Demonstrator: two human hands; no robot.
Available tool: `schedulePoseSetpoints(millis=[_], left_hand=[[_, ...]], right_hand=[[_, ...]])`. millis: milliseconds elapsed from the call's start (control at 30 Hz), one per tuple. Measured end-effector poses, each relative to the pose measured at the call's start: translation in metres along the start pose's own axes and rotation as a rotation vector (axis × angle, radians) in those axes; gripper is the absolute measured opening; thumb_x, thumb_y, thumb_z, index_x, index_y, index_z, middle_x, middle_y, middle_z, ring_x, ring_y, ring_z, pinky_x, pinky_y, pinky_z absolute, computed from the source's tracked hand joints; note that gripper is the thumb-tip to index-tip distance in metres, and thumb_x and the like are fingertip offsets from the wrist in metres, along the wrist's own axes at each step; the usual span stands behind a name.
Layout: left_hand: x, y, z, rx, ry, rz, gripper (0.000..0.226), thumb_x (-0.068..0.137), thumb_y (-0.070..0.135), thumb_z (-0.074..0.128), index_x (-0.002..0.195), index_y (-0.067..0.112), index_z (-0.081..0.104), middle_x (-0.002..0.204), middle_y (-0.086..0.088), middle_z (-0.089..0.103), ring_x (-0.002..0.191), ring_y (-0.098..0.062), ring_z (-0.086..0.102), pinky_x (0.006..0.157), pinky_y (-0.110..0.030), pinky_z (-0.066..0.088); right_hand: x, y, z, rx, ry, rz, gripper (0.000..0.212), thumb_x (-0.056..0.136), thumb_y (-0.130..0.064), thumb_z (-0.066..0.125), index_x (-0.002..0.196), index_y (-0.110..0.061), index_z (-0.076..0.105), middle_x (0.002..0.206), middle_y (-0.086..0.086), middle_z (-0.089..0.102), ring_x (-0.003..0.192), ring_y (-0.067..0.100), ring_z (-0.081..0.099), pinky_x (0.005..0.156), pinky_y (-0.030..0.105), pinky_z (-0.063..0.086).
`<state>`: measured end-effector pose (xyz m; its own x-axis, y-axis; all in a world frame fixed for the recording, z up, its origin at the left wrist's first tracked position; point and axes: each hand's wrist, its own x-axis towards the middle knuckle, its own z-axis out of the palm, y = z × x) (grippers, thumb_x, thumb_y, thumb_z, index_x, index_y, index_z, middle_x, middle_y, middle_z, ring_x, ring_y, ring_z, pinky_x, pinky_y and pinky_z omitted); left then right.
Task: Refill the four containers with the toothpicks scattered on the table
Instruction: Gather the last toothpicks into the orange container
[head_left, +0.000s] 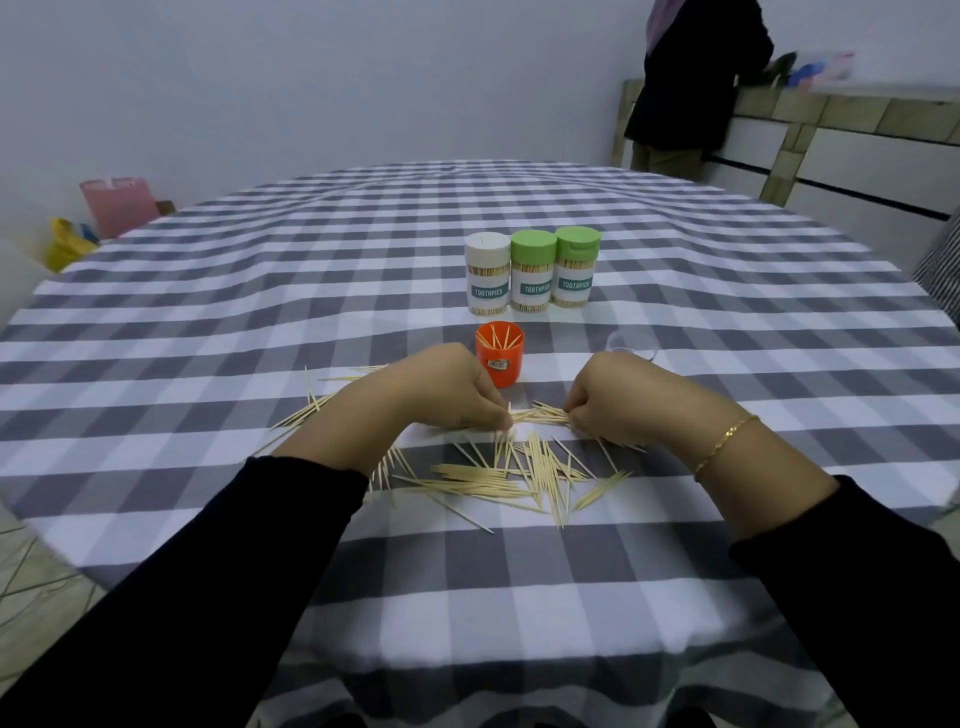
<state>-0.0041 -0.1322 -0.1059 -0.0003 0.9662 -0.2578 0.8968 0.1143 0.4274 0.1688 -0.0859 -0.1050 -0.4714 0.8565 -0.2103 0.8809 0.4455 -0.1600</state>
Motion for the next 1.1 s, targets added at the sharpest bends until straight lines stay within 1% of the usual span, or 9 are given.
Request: schedulePoseSetpoints(millis=[100, 200, 300, 400, 633, 700, 800, 933, 1100], left_hand=[[-0.005, 0.004, 0.000, 0.021, -0.009, -0.005, 0.041, 0.086, 0.052, 0.061, 0.105, 0.019, 0.075, 0.097, 0.001, 0.071, 0.089, -0.012, 0.059, 0.082, -0.029, 0.048], [-0.011, 0.010, 0.000, 0.114, -0.099, 0.034, 0.062, 0.078, 0.059, 0.066, 0.129, 0.024, 0.060, 0.118, 0.009, 0.060, 0.108, -0.012, 0.054, 0.096, -0.030, 0.044], [-0.013, 0.016, 0.001, 0.139, -0.189, 0.062, 0.092, 0.068, 0.056, 0.078, 0.146, 0.028, 0.037, 0.137, 0.007, 0.046, 0.125, -0.016, 0.044, 0.105, -0.032, 0.038], [-0.014, 0.022, 0.003, 0.250, -0.224, 0.088, 0.104, 0.064, 0.055, 0.082, 0.149, 0.038, 0.026, 0.147, 0.006, 0.030, 0.136, -0.020, 0.029, 0.113, -0.040, 0.029], [-0.020, 0.027, 0.005, 0.165, -0.248, 0.220, 0.054, 0.081, 0.031, 0.076, 0.118, 0.055, 0.047, 0.125, 0.008, 0.031, 0.117, -0.013, 0.029, 0.105, -0.034, 0.032], [-0.018, 0.027, 0.007, 0.191, -0.254, 0.242, 0.046, 0.083, 0.031, 0.074, 0.114, 0.057, 0.053, 0.120, 0.008, 0.033, 0.115, -0.014, 0.032, 0.103, -0.034, 0.035], [-0.014, 0.025, 0.010, 0.180, -0.226, 0.254, 0.039, 0.083, 0.031, 0.074, 0.113, 0.053, 0.062, 0.115, 0.010, 0.036, 0.112, -0.013, 0.035, 0.103, -0.035, 0.037], [-0.010, 0.020, 0.011, 0.150, -0.139, 0.288, 0.029, 0.082, 0.032, 0.074, 0.108, 0.042, 0.070, 0.106, 0.016, 0.043, 0.110, -0.011, 0.038, 0.099, -0.035, 0.040], [-0.010, 0.022, 0.012, 0.348, -0.009, 0.329, 0.024, 0.088, 0.036, 0.067, 0.111, 0.034, 0.072, 0.113, 0.012, 0.057, 0.111, -0.010, 0.038, 0.091, -0.032, 0.037]], right_hand=[[-0.006, 0.002, -0.004, 0.032, -0.026, -0.008, 0.023, 0.090, -0.027, 0.056, 0.095, -0.010, 0.071, 0.088, 0.008, 0.067, 0.083, 0.021, 0.062, 0.070, 0.032, 0.051], [-0.012, 0.001, -0.007, 0.030, -0.099, -0.022, 0.028, 0.089, -0.037, 0.059, 0.095, -0.012, 0.071, 0.085, 0.005, 0.066, 0.073, 0.016, 0.057, 0.059, 0.025, 0.045], [-0.015, 0.001, -0.009, 0.016, -0.128, -0.029, 0.029, 0.089, -0.036, 0.058, 0.103, -0.015, 0.070, 0.089, 0.004, 0.067, 0.074, 0.015, 0.058, 0.066, 0.029, 0.050], [-0.018, 0.003, -0.010, 0.041, -0.149, -0.025, 0.027, 0.089, -0.032, 0.056, 0.105, -0.017, 0.070, 0.090, 0.005, 0.068, 0.074, 0.016, 0.059, 0.072, 0.031, 0.053], [-0.020, 0.005, -0.012, 0.050, -0.165, -0.046, 0.038, 0.088, -0.044, 0.054, 0.109, -0.017, 0.069, 0.101, 0.004, 0.068, 0.088, 0.017, 0.062, 0.082, 0.034, 0.054], [-0.019, 0.006, -0.012, 0.063, -0.164, -0.044, 0.033, 0.088, -0.037, 0.055, 0.110, -0.017, 0.070, 0.097, 0.003, 0.068, 0.085, 0.017, 0.062, 0.080, 0.034, 0.055], [-0.018, 0.006, -0.012, 0.053, -0.173, -0.045, 0.031, 0.088, -0.032, 0.053, 0.112, -0.018, 0.068, 0.097, 0.002, 0.067, 0.086, 0.017, 0.061, 0.080, 0.032, 0.055], [-0.016, 0.006, -0.010, 0.048, -0.192, -0.056, 0.036, 0.087, -0.040, 0.059, 0.114, -0.017, 0.067, 0.099, 0.002, 0.066, 0.088, 0.016, 0.060, 0.077, 0.029, 0.051], [-0.014, 0.002, 0.000, -0.043, -0.100, -0.039, 0.030, 0.089, -0.038, 0.059, 0.108, -0.017, 0.069, 0.095, 0.002, 0.069, 0.084, 0.017, 0.063, 0.068, 0.028, 0.049]])
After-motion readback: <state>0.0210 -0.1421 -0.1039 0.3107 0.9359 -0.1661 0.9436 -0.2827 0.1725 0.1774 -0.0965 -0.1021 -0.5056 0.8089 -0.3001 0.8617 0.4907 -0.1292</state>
